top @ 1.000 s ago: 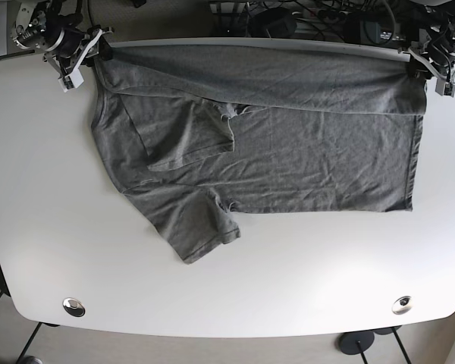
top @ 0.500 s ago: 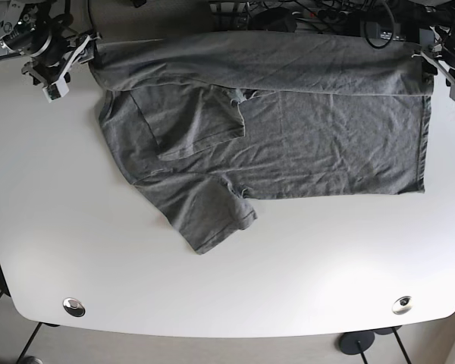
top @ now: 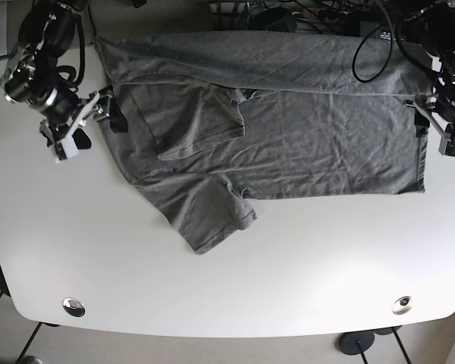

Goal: Fold the T-shirt properly
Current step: 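Move both grippers to the shirt's side edges and grasp them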

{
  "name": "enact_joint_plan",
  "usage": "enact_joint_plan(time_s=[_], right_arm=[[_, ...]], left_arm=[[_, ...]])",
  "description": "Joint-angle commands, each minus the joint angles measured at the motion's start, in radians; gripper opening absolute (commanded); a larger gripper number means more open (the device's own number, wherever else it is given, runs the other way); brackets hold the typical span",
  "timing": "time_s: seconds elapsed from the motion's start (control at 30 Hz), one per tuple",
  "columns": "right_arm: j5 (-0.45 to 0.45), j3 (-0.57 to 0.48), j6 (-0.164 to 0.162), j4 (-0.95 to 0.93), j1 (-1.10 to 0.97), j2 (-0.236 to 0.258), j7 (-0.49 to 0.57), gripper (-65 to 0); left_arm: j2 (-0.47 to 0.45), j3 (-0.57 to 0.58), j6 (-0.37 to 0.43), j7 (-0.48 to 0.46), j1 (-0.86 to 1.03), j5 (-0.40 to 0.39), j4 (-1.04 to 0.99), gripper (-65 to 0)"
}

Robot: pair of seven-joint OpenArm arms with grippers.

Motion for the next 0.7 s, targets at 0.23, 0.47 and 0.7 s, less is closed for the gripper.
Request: enact_joint_plan(time_s=[0.23, 0.47, 0.7], right_arm=[[-0.329, -0.174, -0.042, -0.367, 0.456, -0.046, 0.12, -8.2], [-0.344, -0.36, -0.042, -0.789, 0.598, 0.019, 0.4, -8.2], [-0.343, -0.492, -0.044, -1.035, 0.632, 0.025, 0.609, -8.2]], left_arm=[[0.041, 0.093, 0.002, -0.02, -0.253, 0.197, -0.057, -29.9], [0.011, 0.094, 0.002, -0.02, -0.379, 0.196, -0.213, -29.7], [-0.038, 0.094, 0.002, -0.034, -0.428, 0.191, -0.331, -29.7]])
